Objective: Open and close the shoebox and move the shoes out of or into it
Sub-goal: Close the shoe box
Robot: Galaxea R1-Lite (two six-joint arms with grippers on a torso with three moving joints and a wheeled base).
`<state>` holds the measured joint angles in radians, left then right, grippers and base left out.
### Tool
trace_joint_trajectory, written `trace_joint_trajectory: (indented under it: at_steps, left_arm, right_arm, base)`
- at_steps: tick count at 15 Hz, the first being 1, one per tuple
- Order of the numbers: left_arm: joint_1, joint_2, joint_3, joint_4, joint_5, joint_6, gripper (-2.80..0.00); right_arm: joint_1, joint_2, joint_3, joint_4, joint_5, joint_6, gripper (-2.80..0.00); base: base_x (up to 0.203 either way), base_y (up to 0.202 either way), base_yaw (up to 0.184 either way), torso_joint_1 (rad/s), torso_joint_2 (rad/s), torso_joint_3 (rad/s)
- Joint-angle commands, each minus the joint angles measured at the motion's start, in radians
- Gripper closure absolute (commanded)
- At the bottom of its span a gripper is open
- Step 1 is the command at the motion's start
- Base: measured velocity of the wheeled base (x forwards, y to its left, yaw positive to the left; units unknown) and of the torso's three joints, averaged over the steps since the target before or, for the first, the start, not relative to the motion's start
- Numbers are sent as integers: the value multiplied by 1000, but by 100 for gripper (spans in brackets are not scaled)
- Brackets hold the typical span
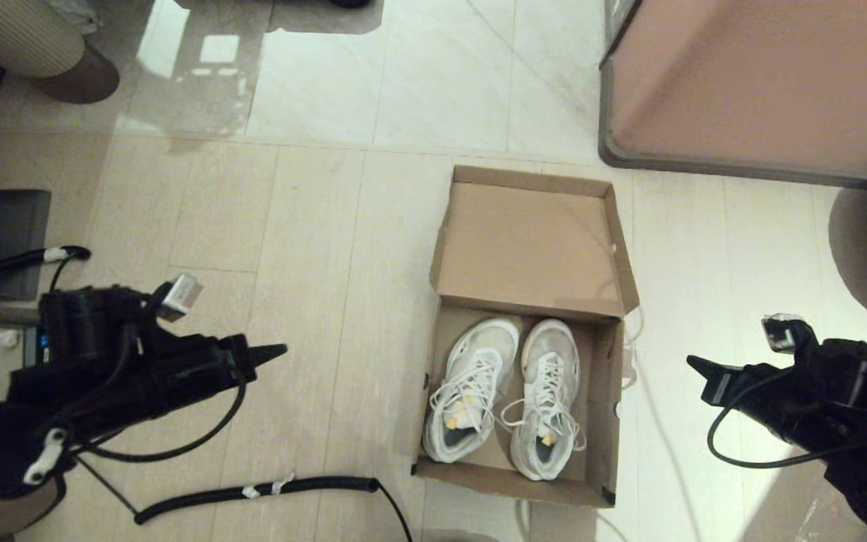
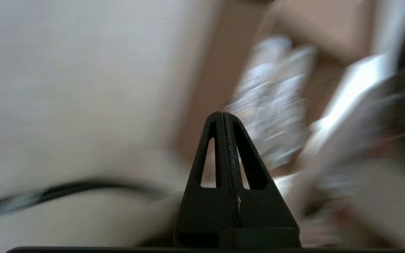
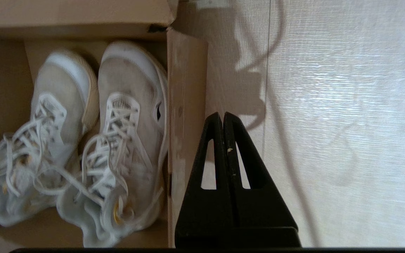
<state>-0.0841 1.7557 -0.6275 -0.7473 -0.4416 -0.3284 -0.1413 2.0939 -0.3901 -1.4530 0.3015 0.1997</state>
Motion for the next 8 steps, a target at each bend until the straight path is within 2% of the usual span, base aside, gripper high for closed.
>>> trace_joint_trajectory:
  at_steps: [1,2,3,6,8]
  left_arm:
    - [-87,133,-145,-15,-2,-211,0]
    - [-122,199,-213,-22,16,-274,0]
    - [-150,271,-270,-36,49,-302,0]
    - [-202,459,-469,-106,166,-337,0]
    - [-218,523,-548,-130,209,-344,0]
  right_arm:
    - [1,88,-58,12,4,28,0]
    - [2,99,-99,32,3,45,0]
    - [2,112,-154,61,1,64,0]
    - [2,134,-333,218,-20,164,0]
    - [1,139,-459,341,-27,230,0]
  base:
    - [0,0,0,0,0,0]
    - [0,0,0,0,0,0]
    - [0,0,0,0,0,0]
    - [0,0,0,0,0,0]
    - [0,0,0,0,0,0]
